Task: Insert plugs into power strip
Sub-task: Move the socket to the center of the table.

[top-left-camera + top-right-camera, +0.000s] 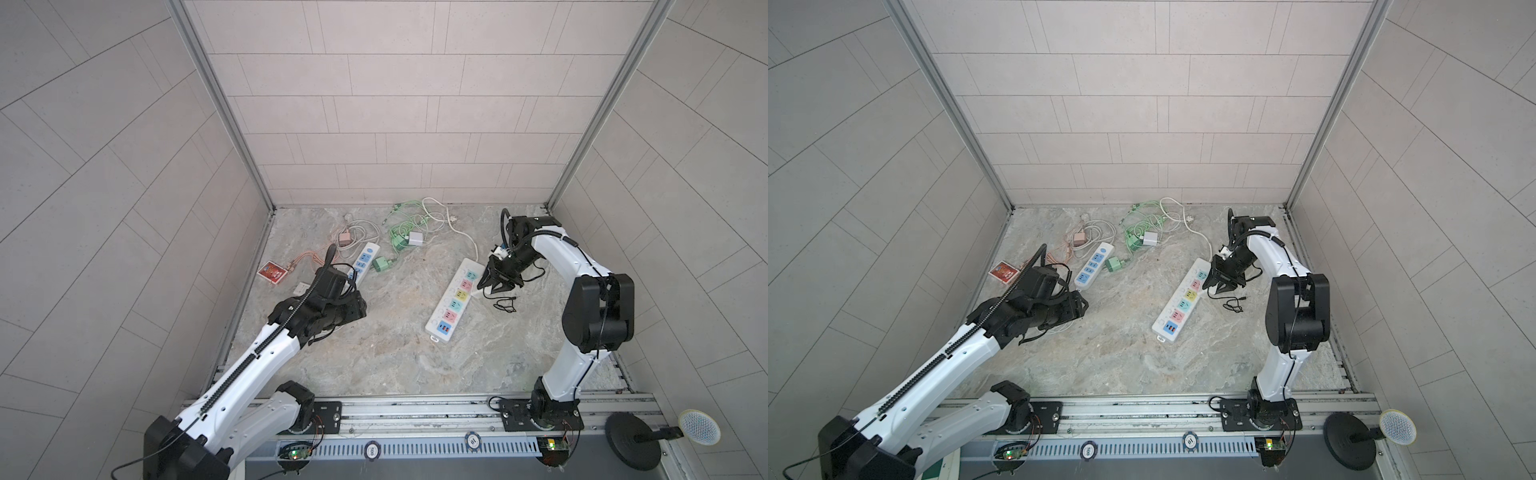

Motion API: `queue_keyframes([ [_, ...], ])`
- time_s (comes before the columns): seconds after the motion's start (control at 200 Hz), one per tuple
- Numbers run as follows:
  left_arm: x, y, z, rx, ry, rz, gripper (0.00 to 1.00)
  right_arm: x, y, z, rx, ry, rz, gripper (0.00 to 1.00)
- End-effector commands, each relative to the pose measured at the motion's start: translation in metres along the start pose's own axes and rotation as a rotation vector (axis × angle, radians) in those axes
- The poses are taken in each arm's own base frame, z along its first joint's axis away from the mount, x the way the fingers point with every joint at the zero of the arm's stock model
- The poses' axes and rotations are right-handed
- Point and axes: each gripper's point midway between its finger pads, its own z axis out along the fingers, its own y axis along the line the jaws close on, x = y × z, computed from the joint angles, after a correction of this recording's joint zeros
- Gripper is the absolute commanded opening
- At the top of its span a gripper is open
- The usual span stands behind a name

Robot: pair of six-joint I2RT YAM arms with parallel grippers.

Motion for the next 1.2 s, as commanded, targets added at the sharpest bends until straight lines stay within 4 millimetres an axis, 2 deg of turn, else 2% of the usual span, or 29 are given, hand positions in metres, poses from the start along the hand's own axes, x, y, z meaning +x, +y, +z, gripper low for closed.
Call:
queue_keyframes([
  [0.0,-0.004,-0.001,-0.004,0.016,-0.030,0.011,0.73,0.009,0.010,-0.005,-0.030,0.025,-0.026,0.00],
  [0.26,0.002,0.004,-0.001,0.013,-0.023,0.037,0.73,0.020,0.023,0.000,-0.083,0.053,-0.040,0.00],
  [0.365,0.003,0.005,0.000,0.012,-0.026,0.041,0.73,0.024,0.021,-0.001,-0.043,0.050,-0.051,0.00],
  [0.56,0.005,0.006,-0.003,0.013,-0.023,0.052,0.73,0.014,0.008,0.000,0.076,0.017,-0.025,0.00],
  [0.701,0.004,0.004,-0.003,0.012,-0.016,0.061,0.73,0.009,0.006,0.009,0.125,0.016,-0.016,0.00],
  [0.806,0.001,0.002,0.001,0.003,-0.004,0.069,0.73,0.007,0.002,0.014,0.213,0.002,-0.024,0.00],
  [1.056,-0.004,-0.008,0.019,0.005,0.035,0.102,0.73,0.006,0.016,0.015,0.343,-0.014,-0.119,0.00],
  [1.191,-0.005,-0.017,0.032,0.024,0.075,0.119,0.73,0.003,0.017,0.014,0.418,-0.013,-0.167,0.00],
])
